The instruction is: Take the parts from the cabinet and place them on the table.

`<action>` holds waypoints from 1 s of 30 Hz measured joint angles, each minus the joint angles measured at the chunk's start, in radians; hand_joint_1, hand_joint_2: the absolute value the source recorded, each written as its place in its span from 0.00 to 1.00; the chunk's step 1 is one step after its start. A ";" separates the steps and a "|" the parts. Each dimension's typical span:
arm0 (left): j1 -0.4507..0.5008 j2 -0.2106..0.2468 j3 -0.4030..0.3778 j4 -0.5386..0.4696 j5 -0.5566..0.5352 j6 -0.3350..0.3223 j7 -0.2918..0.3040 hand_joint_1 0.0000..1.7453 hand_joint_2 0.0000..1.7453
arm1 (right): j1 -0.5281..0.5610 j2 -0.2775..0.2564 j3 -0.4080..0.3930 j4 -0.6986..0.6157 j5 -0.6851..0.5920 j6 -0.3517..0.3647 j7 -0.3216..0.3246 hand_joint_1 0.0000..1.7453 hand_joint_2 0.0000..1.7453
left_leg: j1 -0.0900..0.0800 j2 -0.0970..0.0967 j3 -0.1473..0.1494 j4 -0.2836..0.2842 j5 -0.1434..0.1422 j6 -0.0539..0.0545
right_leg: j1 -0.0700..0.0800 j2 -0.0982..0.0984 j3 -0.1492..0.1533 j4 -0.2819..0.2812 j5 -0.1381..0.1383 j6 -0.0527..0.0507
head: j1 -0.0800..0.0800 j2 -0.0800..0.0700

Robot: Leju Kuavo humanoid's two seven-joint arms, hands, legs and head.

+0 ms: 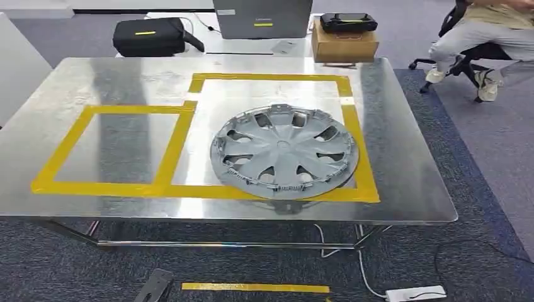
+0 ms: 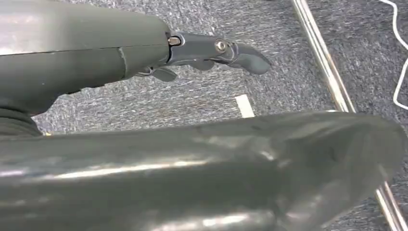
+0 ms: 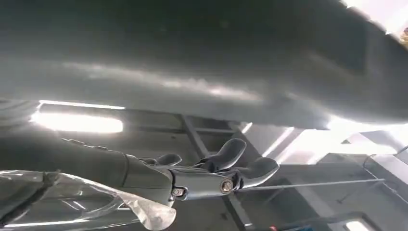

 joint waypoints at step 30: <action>0.029 0.003 0.070 0.002 0.001 0.053 -0.024 0.00 1.00 | -0.352 0.790 -0.606 0.268 0.174 -0.251 -0.486 0.00 0.00 | 0.002 0.003 0.001 -0.002 -0.001 -0.001 | 0.001 0.004 0.001 0.001 -0.002 -0.001 | 0.000 0.000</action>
